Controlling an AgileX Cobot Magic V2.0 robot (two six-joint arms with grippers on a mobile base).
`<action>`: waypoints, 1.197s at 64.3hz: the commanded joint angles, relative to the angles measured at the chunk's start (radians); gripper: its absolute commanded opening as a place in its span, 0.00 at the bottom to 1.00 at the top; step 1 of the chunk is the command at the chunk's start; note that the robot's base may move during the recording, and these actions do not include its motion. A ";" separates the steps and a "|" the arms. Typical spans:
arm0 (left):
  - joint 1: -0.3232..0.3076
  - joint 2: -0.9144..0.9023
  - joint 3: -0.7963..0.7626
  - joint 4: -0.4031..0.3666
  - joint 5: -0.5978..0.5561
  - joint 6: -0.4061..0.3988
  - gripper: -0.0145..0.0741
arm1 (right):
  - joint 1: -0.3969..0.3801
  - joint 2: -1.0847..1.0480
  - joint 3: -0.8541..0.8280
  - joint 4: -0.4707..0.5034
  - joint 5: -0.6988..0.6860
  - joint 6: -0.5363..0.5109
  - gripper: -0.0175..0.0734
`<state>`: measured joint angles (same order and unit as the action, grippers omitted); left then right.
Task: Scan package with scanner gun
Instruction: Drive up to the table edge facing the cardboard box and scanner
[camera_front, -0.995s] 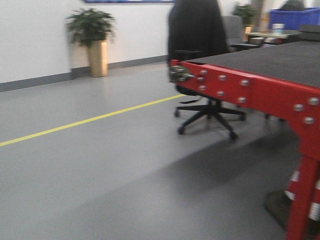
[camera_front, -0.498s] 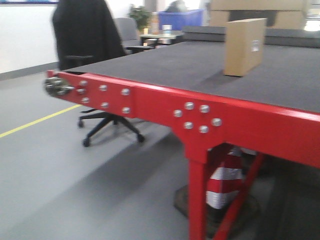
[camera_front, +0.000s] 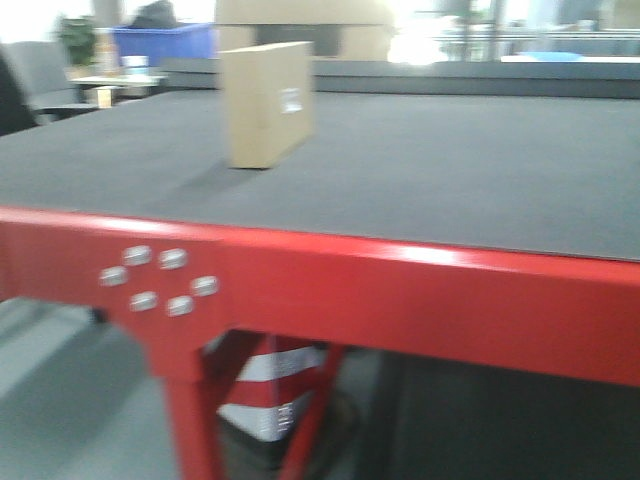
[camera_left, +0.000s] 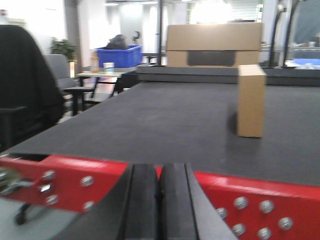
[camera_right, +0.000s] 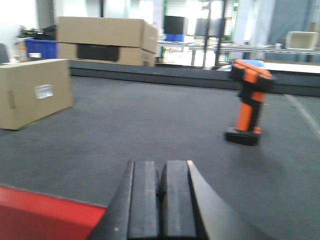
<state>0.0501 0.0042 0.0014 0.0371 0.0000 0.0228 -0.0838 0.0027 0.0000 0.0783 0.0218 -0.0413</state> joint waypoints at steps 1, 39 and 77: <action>0.001 -0.004 -0.001 -0.006 -0.018 0.000 0.04 | -0.003 -0.003 0.000 0.002 -0.016 -0.009 0.01; 0.001 -0.004 -0.001 -0.006 -0.018 0.000 0.04 | -0.003 -0.003 0.000 0.002 -0.016 -0.009 0.01; 0.001 -0.004 -0.001 -0.006 -0.018 0.000 0.04 | -0.003 -0.003 0.000 0.002 -0.016 -0.009 0.01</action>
<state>0.0501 0.0042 0.0014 0.0371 0.0000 0.0228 -0.0838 0.0027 0.0000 0.0783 0.0218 -0.0413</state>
